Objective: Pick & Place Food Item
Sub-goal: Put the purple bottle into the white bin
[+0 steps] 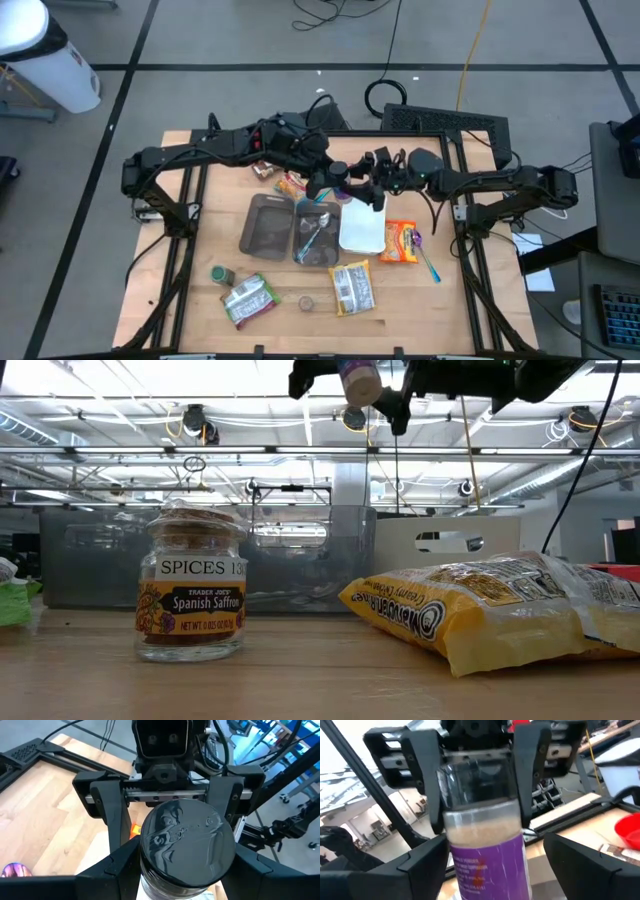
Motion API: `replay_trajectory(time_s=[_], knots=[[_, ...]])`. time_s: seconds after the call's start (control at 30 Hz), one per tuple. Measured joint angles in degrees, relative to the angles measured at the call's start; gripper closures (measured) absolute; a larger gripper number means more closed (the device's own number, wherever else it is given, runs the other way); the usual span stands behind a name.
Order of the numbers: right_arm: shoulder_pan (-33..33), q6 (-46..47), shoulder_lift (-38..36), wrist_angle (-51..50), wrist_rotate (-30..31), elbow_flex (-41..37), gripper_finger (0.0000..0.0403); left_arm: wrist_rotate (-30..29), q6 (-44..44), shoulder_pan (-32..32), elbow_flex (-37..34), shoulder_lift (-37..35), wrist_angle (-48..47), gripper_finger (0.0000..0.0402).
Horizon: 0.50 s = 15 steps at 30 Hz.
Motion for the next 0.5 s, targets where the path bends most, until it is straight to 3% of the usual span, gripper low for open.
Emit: replay_trajectory(time_s=[0.33, 0.5], knots=[[0.00, 0.46, 0.01, 0.44, -0.05, 0.00, 0.0091, 0.56, -0.21, 0.00, 0.00, -0.02, -0.01, 0.0184], [0.00, 0.46, 0.01, 0.49, -0.14, 0.00, 0.0119, 0.84, -0.21, 0.00, 0.00, -0.02, -0.10, 0.0184]])
